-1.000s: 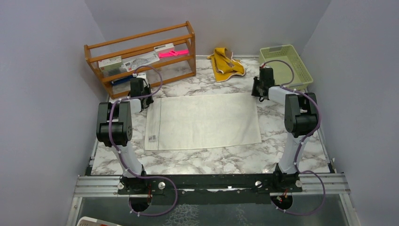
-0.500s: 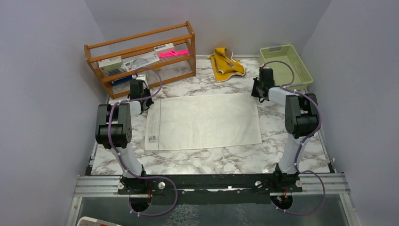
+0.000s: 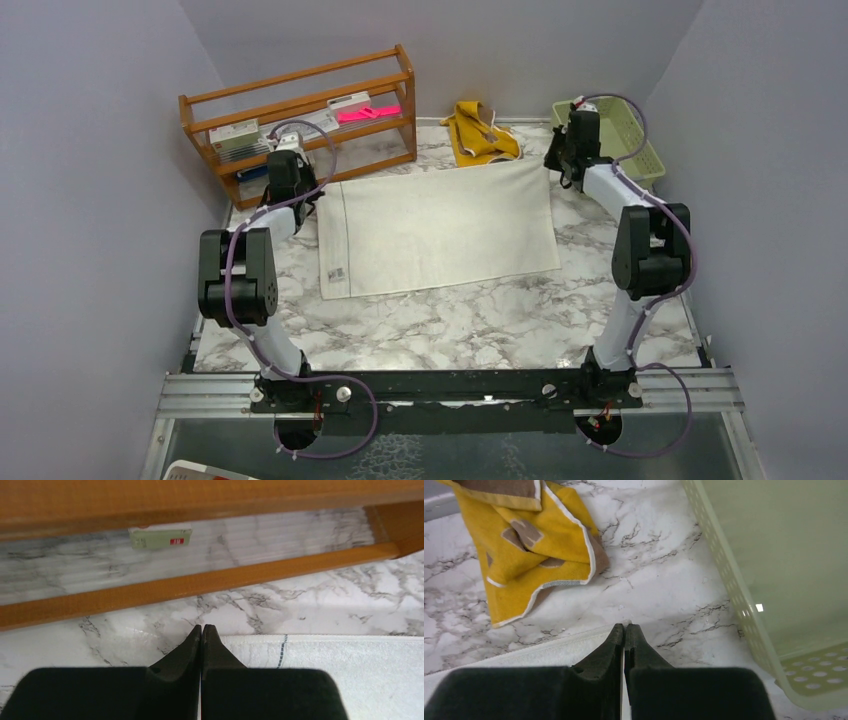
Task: Roll the towels
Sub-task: Fold the towel at the center of the board.
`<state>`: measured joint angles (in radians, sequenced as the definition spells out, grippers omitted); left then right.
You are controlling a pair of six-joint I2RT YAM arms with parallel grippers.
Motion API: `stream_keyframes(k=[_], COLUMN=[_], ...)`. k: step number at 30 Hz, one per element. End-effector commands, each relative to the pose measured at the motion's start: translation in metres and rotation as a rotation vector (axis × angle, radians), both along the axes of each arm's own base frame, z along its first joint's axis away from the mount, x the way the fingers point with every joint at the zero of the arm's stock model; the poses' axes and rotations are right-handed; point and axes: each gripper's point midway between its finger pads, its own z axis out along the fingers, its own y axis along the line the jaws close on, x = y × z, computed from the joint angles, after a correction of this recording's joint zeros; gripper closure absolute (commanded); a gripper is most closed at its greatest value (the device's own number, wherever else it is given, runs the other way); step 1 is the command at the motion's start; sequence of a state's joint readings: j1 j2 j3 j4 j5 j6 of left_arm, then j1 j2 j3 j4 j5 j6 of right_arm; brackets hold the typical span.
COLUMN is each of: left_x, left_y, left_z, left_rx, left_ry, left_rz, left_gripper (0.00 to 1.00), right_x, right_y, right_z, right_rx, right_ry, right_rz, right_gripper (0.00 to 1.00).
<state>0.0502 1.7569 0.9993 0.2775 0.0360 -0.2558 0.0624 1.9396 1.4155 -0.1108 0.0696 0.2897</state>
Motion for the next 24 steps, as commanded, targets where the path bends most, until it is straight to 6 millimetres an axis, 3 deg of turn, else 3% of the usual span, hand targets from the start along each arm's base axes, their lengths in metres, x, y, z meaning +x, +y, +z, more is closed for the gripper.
stream_keyframes(k=[1, 3, 7, 11, 15, 17, 24], left_x=[0.014, 0.01, -0.013, -0.054, -0.091, -0.106, -0.153], left_y=[0.01, 0.01, 0.008, -0.003, -0.012, -0.019, -0.017], left_z=[0.046, 0.063, 0.069, 0.06, 0.044, 0.039, 0.017], left_rx=[-0.017, -0.018, -0.049, -0.137, -0.205, -0.208, -0.23], left_ry=[-0.138, -0.178, -0.216, -0.242, -0.238, -0.242, -0.243], left_rz=[0.047, 0.053, 0.073, 0.088, 0.123, 0.127, 0.186], left_gripper=[1.0, 1.0, 1.0, 1.0, 1.0, 1.0, 1.0], right_x=[0.0, -0.007, -0.039, -0.083, -0.122, -0.137, -0.169], right_y=[-0.023, -0.025, -0.03, -0.034, -0.025, -0.024, -0.018], right_z=[0.045, 0.047, 0.044, 0.048, 0.043, 0.038, 0.006], right_rx=[-0.009, 0.001, 0.024, 0.067, 0.167, 0.199, 0.229], right_ry=[-0.09, -0.098, -0.108, -0.157, -0.178, -0.173, -0.091], right_rz=[-0.087, -0.108, -0.151, -0.2, -0.211, -0.224, -0.214], right_gripper=[0.99, 0.99, 0.99, 0.99, 0.99, 0.99, 0.99])
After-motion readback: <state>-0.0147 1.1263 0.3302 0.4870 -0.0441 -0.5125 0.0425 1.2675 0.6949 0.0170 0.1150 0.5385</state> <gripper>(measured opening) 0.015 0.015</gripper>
